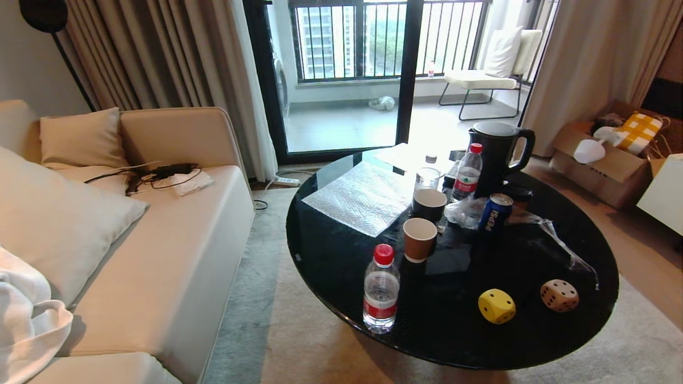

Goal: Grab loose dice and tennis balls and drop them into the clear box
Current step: Pick up toys out of the box

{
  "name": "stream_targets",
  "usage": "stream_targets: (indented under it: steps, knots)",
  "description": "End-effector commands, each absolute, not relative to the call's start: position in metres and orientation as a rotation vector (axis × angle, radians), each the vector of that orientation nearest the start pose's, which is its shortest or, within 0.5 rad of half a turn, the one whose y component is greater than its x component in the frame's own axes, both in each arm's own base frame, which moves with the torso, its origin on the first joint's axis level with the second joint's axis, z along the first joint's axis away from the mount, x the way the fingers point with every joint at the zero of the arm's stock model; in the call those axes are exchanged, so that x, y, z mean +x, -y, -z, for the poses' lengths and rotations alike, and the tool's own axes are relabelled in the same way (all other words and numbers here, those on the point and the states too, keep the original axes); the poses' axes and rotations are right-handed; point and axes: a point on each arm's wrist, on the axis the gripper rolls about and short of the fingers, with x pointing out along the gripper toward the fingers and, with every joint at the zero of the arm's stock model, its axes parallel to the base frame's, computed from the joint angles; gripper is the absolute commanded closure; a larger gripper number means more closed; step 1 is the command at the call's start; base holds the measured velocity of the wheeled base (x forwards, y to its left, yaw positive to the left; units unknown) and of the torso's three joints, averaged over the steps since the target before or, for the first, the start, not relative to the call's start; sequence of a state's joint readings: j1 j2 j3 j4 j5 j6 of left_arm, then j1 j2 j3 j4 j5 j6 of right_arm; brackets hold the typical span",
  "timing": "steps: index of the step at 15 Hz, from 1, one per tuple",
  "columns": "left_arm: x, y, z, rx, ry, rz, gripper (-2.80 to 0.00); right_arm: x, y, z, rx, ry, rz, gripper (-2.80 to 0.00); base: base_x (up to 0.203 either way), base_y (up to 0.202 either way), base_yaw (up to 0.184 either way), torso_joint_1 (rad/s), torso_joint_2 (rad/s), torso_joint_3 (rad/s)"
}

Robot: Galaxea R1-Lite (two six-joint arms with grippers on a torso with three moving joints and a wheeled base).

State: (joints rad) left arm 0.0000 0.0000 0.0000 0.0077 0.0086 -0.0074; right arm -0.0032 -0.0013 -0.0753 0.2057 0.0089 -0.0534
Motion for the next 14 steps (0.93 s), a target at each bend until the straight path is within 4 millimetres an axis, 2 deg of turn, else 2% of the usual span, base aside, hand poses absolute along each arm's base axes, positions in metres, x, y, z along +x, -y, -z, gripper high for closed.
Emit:
stream_targets:
  steps: [1,11,14]
  knots:
    - [-0.0228,-0.0002,-0.0747,-0.008,-0.008,-0.009,0.0,-0.0299,-0.0003,-0.0749,-0.051,-0.132,-0.01,0.0,0.0,0.007,-0.071,0.002,0.01,-0.002]
    - [-0.0228,-0.0002,-0.0747,-0.008,-0.008,-0.009,0.0,-0.0299,-0.0003,-0.0749,-0.054,-0.13,-0.013,0.0,0.0,0.0,0.0,0.0,0.0,0.0]
    - [-0.0228,-0.0002,-0.0747,-0.008,-0.008,-0.009,0.0,-0.03,-0.0003,-0.0749,-0.054,-0.13,-0.013,0.0,0.124,0.0,-0.003,0.001,0.0,0.002]
